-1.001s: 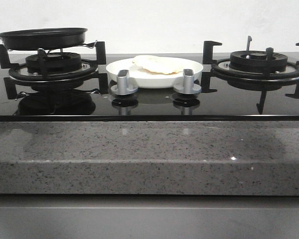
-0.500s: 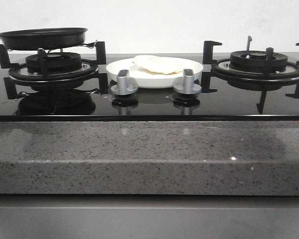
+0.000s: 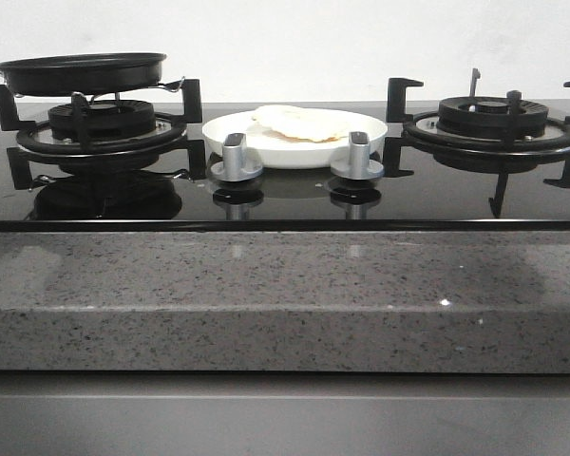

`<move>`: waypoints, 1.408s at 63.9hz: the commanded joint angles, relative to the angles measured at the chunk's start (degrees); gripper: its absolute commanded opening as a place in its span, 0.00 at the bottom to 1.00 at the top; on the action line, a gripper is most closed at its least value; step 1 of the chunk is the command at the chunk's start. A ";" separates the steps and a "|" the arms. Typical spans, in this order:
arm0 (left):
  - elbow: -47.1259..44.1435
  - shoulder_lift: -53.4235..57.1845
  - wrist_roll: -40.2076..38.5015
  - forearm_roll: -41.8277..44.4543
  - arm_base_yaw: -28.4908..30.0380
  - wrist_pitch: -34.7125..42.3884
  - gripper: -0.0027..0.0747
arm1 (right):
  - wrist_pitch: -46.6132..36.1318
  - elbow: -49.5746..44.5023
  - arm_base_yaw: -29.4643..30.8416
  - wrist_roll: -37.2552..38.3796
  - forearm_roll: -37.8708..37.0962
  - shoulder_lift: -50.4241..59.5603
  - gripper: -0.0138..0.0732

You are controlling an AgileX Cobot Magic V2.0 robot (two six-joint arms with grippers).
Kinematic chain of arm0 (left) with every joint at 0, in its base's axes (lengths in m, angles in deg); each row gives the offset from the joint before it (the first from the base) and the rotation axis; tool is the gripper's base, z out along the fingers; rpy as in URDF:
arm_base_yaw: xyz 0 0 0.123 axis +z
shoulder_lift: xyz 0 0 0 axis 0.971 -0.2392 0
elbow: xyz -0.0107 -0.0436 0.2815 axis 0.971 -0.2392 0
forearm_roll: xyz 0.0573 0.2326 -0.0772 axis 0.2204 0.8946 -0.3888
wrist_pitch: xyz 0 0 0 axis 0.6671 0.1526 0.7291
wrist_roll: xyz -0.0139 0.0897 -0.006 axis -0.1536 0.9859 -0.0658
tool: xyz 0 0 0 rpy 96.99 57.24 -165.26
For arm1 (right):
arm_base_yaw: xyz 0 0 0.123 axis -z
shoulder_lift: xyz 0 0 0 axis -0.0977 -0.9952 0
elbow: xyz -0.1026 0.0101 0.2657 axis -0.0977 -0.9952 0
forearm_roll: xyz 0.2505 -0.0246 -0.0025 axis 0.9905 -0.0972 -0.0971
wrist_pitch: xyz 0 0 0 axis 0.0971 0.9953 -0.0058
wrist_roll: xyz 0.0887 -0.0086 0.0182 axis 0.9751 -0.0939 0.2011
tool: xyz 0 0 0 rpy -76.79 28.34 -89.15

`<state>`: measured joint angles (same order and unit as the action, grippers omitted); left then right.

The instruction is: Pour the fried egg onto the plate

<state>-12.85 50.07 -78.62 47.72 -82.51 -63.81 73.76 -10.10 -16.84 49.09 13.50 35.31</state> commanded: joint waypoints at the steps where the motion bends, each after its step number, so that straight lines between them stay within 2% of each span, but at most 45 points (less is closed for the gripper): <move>1: -6.04 5.15 -0.35 0.02 1.36 13.85 0.01 | -3.17 1.23 0.09 -0.49 0.50 -0.33 0.08; 14: -25.10 17.84 -0.35 -3.10 3.30 30.95 0.01 | -3.17 1.23 0.09 -0.49 0.50 -0.33 0.08; 28: -32.74 21.85 -0.35 -5.38 3.30 39.30 0.01 | -3.17 1.23 0.09 -0.49 0.50 -0.33 0.08; 39: -33.10 24.56 -2.01 -0.36 3.30 36.89 0.01 | -3.17 1.23 0.09 -0.49 0.50 -0.33 0.08; 90: -33.10 24.46 -2.02 -0.06 3.59 36.76 0.01 | -3.11 1.23 0.09 -0.49 0.50 -0.33 0.08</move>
<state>-45.58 73.44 -80.16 47.64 -79.12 -31.40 73.87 -10.10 -16.84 49.09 13.50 35.45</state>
